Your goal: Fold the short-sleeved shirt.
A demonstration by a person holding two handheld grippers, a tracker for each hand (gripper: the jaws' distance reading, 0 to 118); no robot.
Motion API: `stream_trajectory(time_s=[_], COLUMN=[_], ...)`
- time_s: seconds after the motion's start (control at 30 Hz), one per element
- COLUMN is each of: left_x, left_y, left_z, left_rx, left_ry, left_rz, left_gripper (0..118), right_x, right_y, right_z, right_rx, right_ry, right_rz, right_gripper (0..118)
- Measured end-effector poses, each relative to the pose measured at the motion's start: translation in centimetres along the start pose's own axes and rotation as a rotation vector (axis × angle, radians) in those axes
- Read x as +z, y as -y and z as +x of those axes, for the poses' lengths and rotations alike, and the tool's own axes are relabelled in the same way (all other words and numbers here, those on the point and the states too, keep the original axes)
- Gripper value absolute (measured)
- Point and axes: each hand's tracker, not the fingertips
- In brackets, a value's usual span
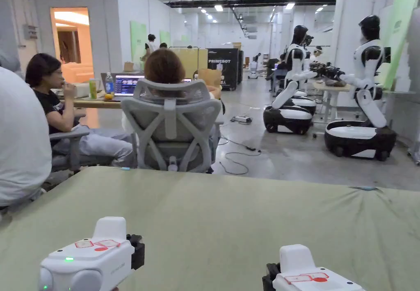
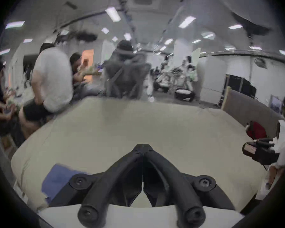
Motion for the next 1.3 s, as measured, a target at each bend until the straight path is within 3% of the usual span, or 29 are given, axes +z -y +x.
stream_trajectory(time_s=[0.2, 0.33, 0.4, 0.63, 0.7, 0.73, 0.77, 0.87, 0.9, 1.3], left_x=[-0.3, 0.9, 1.3, 1.6, 1.7, 1.7, 1.7, 1.5, 1.5, 1.6], left_y=[-2.6, -4.9, -5.8, -6.4, -6.5, -6.6, -6.7, -6.7, -6.5, -6.1], left_z=[13.4, 16.9, 17.6, 18.5, 18.5, 18.5, 18.3, 18.2, 18.1, 17.6], left_rx=[-0.119, -0.136, -0.128, -0.131, -0.137, -0.137, -0.136, -0.133, -0.132, -0.133], left_ry=[0.074, 0.062, 0.052, 0.033, 0.026, 0.026, 0.029, 0.031, 0.028, 0.027], left_rz=[0.163, 0.280, 0.300, 0.308, 0.307, 0.307, 0.306, 0.301, 0.312, 0.316], left_gripper=[0, 0, 0, 0, 10, 20, 41, 109, 118, 118], right_x=[5.1, 8.2, 9.5, 9.8, 9.8, 9.7, 9.6, 9.3, 9.3, 9.3], right_y=[-2.2, -3.6, -4.2, -3.9, -3.8, -3.7, -3.7, -3.3, -3.1, -2.7], right_z=[9.5, 14.8, 16.6, 17.3, 17.4, 17.4, 17.5, 17.6, 17.6, 17.4], right_rx=[0.009, -0.077, -0.082, -0.054, -0.062, -0.065, -0.064, -0.065, -0.065, -0.064], right_ry=[0.220, 0.274, 0.284, 0.269, 0.263, 0.261, 0.254, 0.247, 0.249, 0.281], right_rz=[0.150, 0.241, 0.253, 0.265, 0.268, 0.267, 0.261, 0.254, 0.260, 0.256], right_gripper=[0, 0, 0, 0, 2, 7, 26, 105, 118, 118])
